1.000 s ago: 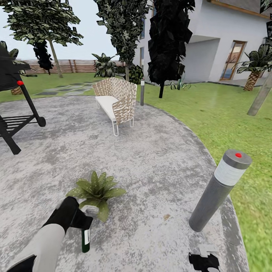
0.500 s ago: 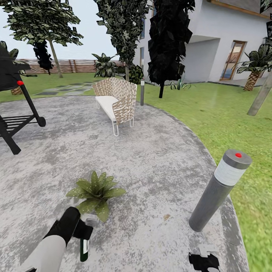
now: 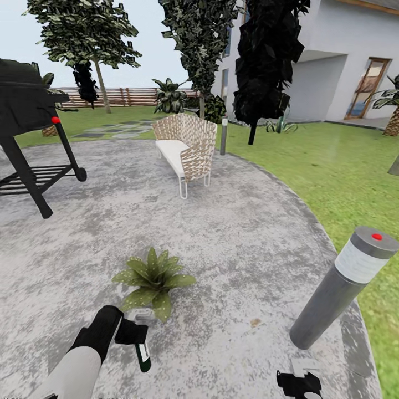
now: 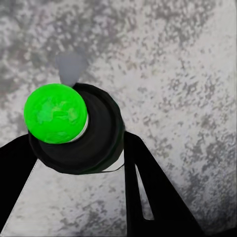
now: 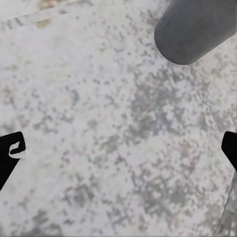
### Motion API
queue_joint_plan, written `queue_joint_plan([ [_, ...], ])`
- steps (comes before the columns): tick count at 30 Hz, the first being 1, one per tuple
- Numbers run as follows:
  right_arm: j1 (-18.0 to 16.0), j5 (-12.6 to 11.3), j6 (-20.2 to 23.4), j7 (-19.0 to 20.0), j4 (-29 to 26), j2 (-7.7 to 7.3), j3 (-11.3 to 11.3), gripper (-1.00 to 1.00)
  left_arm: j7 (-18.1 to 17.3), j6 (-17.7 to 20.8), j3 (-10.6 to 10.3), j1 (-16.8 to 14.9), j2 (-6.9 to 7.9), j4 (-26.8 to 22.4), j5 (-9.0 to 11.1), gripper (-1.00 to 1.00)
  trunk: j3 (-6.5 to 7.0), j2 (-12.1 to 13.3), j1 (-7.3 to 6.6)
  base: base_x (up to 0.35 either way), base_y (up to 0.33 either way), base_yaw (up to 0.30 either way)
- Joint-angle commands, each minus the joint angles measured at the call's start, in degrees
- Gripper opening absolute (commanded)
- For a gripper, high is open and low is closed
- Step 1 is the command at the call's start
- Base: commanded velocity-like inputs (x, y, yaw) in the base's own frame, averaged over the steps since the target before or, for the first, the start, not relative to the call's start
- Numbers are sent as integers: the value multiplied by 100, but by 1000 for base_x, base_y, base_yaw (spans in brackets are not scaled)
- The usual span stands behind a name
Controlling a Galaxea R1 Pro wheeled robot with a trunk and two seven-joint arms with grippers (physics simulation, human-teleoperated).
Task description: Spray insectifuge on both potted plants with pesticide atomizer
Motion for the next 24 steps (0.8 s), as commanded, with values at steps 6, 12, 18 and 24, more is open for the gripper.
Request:
queue_joint_plan([
  [6, -3, 30, -19, -16, 5, 1, -22, 100, 99, 1, -16, 1, -58, 409, -62, -100, -5, -2, -1, 0, 0, 16],
  [12, -3, 30, -19, -21, 6, 3, -22, 100, 103, -9, -32, 1, -311, 497, -78, -100, -5, -2, -1, 0, 0, 138],
  [18, -3, 30, -19, -15, 6, 3, -22, 100, 104, -456, 4, 1, -51, 394, -75, -100, -5, -2, -1, -47, 6, 271],
  [24, -3, 34, -19, -12, 6, 3, -22, 100, 107, -607, 12, 9, 43, 382, -84, -100, -5, -2, -1, -296, 81, 103],
])
